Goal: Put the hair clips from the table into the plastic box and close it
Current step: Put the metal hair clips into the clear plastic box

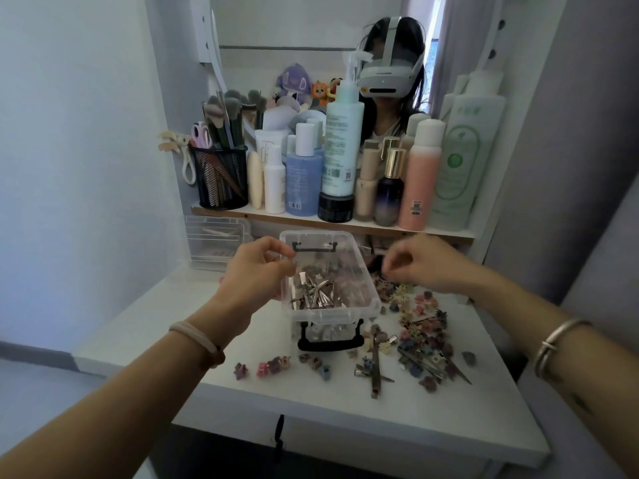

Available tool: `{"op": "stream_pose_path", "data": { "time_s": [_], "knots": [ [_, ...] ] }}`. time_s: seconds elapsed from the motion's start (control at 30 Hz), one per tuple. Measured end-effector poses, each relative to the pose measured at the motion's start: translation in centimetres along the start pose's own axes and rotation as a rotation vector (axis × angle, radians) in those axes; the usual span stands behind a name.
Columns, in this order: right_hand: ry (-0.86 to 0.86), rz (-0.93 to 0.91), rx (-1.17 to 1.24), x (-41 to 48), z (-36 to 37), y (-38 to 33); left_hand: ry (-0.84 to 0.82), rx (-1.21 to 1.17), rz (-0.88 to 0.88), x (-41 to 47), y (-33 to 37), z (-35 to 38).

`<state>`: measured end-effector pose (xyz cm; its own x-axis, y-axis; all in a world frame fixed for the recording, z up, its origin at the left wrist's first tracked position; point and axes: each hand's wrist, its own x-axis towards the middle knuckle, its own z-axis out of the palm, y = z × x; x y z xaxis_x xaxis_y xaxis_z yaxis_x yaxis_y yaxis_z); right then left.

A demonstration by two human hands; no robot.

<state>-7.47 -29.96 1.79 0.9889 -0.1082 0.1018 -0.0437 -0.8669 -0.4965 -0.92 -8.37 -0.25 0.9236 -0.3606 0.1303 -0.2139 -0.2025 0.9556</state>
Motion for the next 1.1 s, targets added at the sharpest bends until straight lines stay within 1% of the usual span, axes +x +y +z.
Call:
{"op": "stream_pose_path", "data": {
  "time_s": [0.03,0.1,0.23,0.37,0.63,0.7,0.73,0.77,0.83,0.87,0.9,0.93,1.0,1.03,1.1],
  "knots": [
    [-0.053,0.058,-0.093,-0.2,0.1,1.1,0.006,0.006,0.0,0.0,0.0,-0.1],
    [-0.139,0.14,-0.2,-0.7,0.4,2.7,0.011,-0.004,-0.012,0.1,0.0,-0.1],
    [-0.24,0.167,-0.375,-1.0,1.7,4.1,0.027,-0.02,-0.026,0.3,0.2,0.1],
    [-0.212,0.14,-0.46,-0.5,3.1,4.9,0.036,-0.029,-0.034,0.4,0.3,0.2],
    [-0.221,0.074,-0.512,0.0,3.7,4.9,0.05,-0.037,-0.029,0.3,0.3,-0.3],
    [-0.169,0.059,-0.463,0.1,3.3,4.4,0.054,-0.033,-0.022,0.4,0.3,-0.4],
    [-0.095,0.045,-0.388,0.1,2.8,3.8,0.055,-0.029,-0.019,0.4,0.3,-0.5],
    [0.007,0.025,-0.278,0.2,2.3,3.0,0.052,-0.025,-0.017,0.4,0.3,-0.6],
    [0.208,-0.049,0.048,0.2,1.2,0.6,0.041,-0.016,-0.014,0.4,0.4,-0.7],
    [0.254,-0.097,0.186,0.2,0.7,-0.7,0.036,-0.011,-0.011,0.4,0.4,-0.6],
    [0.258,-0.135,0.267,0.2,0.3,-2.1,0.034,-0.005,-0.009,0.4,0.4,-0.6],
    [0.227,-0.165,0.287,0.3,0.0,-3.3,0.033,-0.001,-0.006,0.3,0.4,-0.5],
    [0.134,-0.198,0.22,0.4,0.2,-4.8,0.032,-0.005,-0.003,0.2,0.5,-0.2],
    [0.129,-0.203,0.192,0.6,0.3,-5.0,0.033,-0.01,-0.004,0.1,0.5,-0.2],
    [0.135,-0.157,0.213,0.5,0.3,-4.5,0.035,-0.022,-0.011,0.1,0.6,-0.2]
  ]
}}
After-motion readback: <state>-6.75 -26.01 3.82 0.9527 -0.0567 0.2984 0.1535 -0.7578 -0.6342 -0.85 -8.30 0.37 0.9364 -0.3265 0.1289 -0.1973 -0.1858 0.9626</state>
